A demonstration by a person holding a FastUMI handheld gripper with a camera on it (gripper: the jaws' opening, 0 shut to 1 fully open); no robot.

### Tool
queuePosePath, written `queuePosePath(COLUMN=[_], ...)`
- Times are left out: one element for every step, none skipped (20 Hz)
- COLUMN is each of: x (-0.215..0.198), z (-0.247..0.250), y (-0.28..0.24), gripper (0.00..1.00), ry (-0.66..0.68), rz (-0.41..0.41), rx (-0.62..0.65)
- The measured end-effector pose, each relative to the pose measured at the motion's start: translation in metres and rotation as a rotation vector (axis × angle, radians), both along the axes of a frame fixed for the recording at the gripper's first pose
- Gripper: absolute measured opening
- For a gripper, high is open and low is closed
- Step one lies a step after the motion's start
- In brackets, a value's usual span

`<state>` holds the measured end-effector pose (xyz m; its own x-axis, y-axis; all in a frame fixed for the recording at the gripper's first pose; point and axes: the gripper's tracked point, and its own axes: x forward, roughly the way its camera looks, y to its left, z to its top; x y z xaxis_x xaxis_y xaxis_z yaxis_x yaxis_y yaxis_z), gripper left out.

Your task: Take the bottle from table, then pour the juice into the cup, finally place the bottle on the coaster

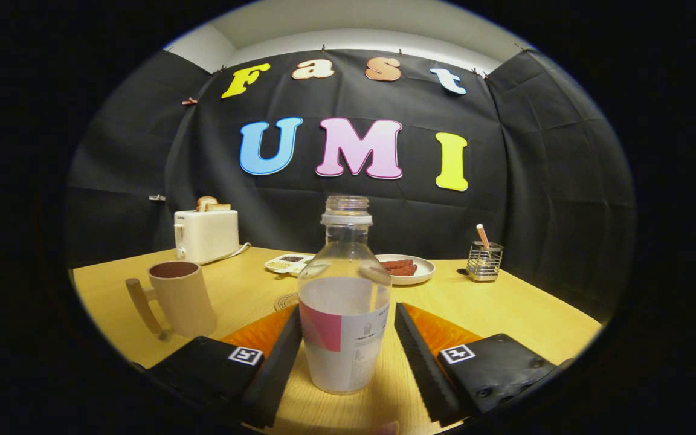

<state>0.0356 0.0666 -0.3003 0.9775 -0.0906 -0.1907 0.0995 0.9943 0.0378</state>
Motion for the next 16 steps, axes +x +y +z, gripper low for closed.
queuePosePath(x=[0.001,0.004,0.006,0.008,0.010,0.012,0.012,0.014,0.015,0.018,0.021,0.024,0.024,0.026,0.027,0.031], z=[-0.002,-0.002,-0.002,-0.003,-0.002,-0.002,0.000,0.005,0.014,0.025,0.036,0.047,0.060,0.075,0.091,0.104], y=[0.002,0.001,0.001,0.002,0.002,-0.004,-0.006,-0.006,-0.006,-0.006,-0.006,-0.009,-0.011,-0.010,-0.008,-0.006], gripper=[0.86,0.79,0.79,0.78,0.78,0.76,0.74,0.72,0.72,0.69,0.69,0.69,0.69,0.69,0.69,0.69], ry=[-0.002,0.000,-0.001,0.003,0.008,0.030,0.048,0.059,0.071,0.073,0.084,0.102,0.110,0.107,0.102,0.097], rz=[-0.010,-0.021,-0.034,-0.038,-0.048,-0.077,-0.085,-0.084,-0.082,-0.068,-0.055,-0.048,-0.045,-0.043,-0.042,-0.044], rx=[0.010,0.017,0.022,0.026,0.019,-0.002,-0.025,-0.061,-0.118,-0.181,-0.250,-0.318,-0.373,-0.414,-0.458,-0.510])
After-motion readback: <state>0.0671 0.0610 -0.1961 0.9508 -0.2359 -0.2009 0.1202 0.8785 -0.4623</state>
